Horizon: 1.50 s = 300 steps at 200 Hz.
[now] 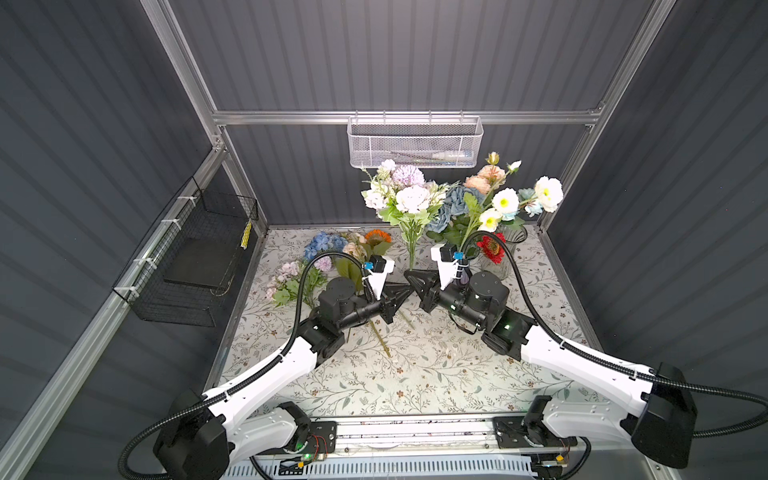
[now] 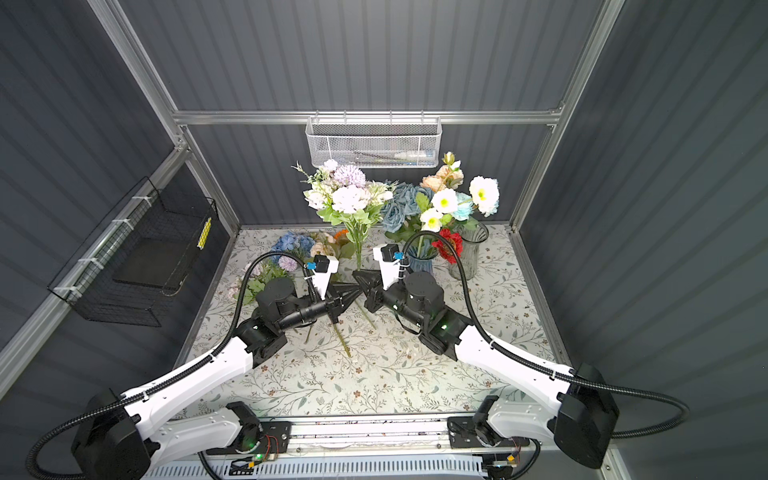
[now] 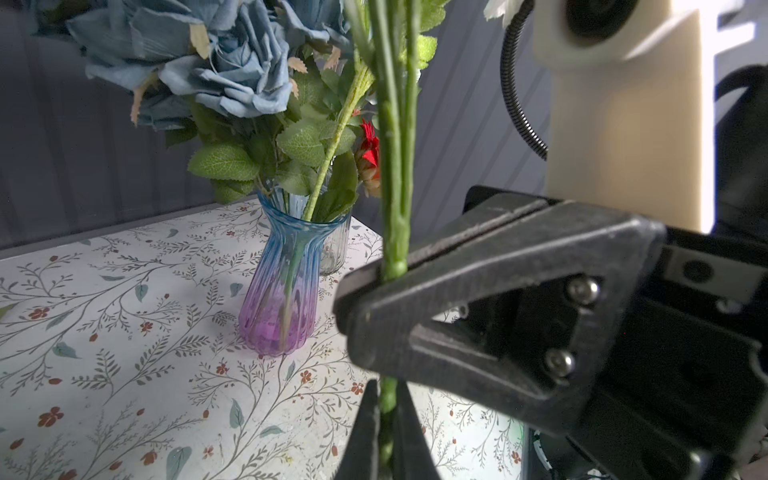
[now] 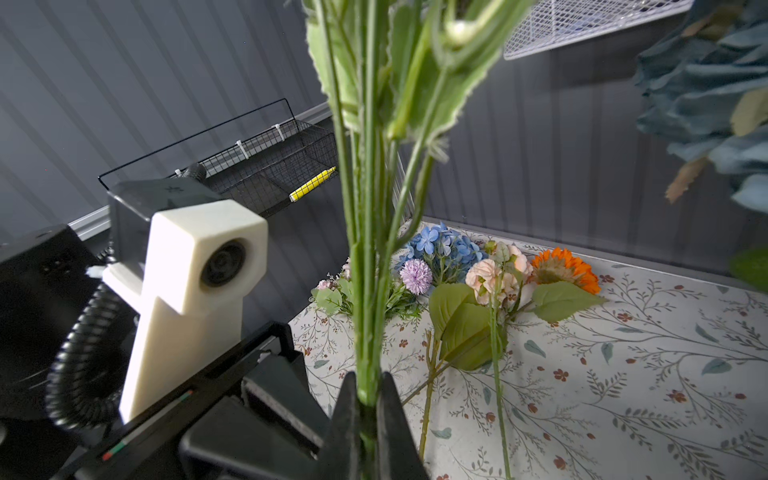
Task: Arrange the flowers into the vase
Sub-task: 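Grasp the bunch stems with the right gripper below the left gripper, then carry the bunch to the vase with the right gripper while the left releases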
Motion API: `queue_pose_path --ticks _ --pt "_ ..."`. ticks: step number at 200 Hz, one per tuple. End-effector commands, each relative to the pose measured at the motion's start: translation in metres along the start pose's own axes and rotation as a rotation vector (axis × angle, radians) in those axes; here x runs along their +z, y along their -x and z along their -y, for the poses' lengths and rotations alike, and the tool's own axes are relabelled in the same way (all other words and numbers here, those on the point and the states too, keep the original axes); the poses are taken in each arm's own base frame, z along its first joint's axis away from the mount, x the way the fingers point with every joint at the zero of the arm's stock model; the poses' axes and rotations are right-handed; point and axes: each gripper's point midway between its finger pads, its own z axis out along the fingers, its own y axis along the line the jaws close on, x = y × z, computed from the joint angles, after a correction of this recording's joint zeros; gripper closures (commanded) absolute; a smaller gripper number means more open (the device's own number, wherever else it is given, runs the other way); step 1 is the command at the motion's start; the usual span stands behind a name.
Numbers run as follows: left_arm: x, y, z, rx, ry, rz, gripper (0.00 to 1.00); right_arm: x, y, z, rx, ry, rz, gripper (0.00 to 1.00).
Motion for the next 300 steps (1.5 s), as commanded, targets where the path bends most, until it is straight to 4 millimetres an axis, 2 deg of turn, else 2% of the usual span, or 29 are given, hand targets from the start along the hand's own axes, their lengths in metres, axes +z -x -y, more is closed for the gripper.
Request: queue_pose_path --ticks 1,14,20,30,39,52,73,101,136,152,176,185,198,202,211,215,228,248,278,281,300 --pt "0.002 0.017 0.006 0.015 -0.017 0.037 1.0 -0.003 0.01 -0.009 -0.004 0.039 0.042 1.0" --pt "0.002 0.017 0.006 0.015 -0.017 0.038 1.0 -0.003 0.011 -0.009 -0.008 0.039 0.043 1.0" --pt "0.002 0.017 0.006 0.015 -0.017 0.037 1.0 -0.003 0.013 -0.009 -0.008 0.035 0.048 0.9" --pt "0.002 0.016 0.005 0.019 -0.013 0.033 1.0 -0.004 0.015 -0.008 -0.013 0.027 0.057 0.63" --pt "0.002 0.012 0.003 0.019 -0.006 0.023 1.0 -0.005 0.019 -0.007 -0.022 0.02 0.067 0.51" --pt "0.001 0.008 0.002 0.024 0.004 0.016 1.0 -0.006 0.024 -0.006 -0.037 0.006 0.082 0.42" --pt "-0.001 0.005 0.0 0.036 0.019 0.014 1.0 -0.005 0.031 -0.002 -0.053 -0.015 0.096 0.4" --pt "-0.002 0.0 0.005 0.073 0.017 -0.005 1.0 0.0 0.035 0.008 -0.034 -0.034 0.099 0.44" --pt "-0.002 -0.008 0.0 0.102 0.069 -0.024 1.0 0.004 0.043 0.015 0.005 -0.018 0.12 0.54" --pt "-0.001 -0.012 -0.002 0.105 0.077 -0.034 1.0 0.004 0.047 0.015 -0.001 -0.017 0.129 0.66" --pt "0.001 -0.015 -0.003 0.103 0.082 -0.043 1.0 0.004 0.047 0.017 0.004 -0.016 0.129 0.97" --pt "0.001 -0.015 -0.004 0.103 0.085 -0.041 1.0 0.004 0.046 0.018 0.001 -0.014 0.126 1.0" --pt "0.0 -0.012 -0.004 0.099 0.089 -0.03 0.8 0.002 0.045 0.019 -0.01 -0.019 0.125 1.0" --pt "0.0 -0.011 -0.005 0.096 0.093 -0.025 0.7 0.001 0.045 0.019 -0.015 -0.02 0.125 1.0" --pt "-0.001 -0.008 -0.008 0.085 0.116 -0.008 0.39 -0.001 0.044 0.02 -0.035 -0.024 0.124 1.0" --pt "-0.001 -0.008 -0.011 0.077 0.131 0.0 0.29 -0.003 0.044 0.021 -0.046 -0.029 0.125 1.0" --pt "-0.004 -0.006 -0.021 0.067 0.186 0.021 0.13 -0.006 0.045 0.022 -0.1 -0.042 0.121 1.0" --pt "-0.008 -0.003 -0.038 0.02 0.238 0.055 0.07 -0.014 0.047 0.027 -0.208 -0.089 0.108 1.0" --pt "-0.01 -0.001 -0.068 -0.119 0.209 0.128 0.06 -0.025 0.047 0.042 -0.356 -0.156 0.068 1.0" --pt "-0.009 -0.001 -0.071 -0.129 0.208 0.131 0.06 -0.033 0.056 0.04 -0.373 -0.16 0.092 1.0" --pt "0.004 -0.004 -0.078 -0.145 0.179 0.132 0.06 -0.046 0.066 0.054 -0.443 -0.215 0.117 1.0"
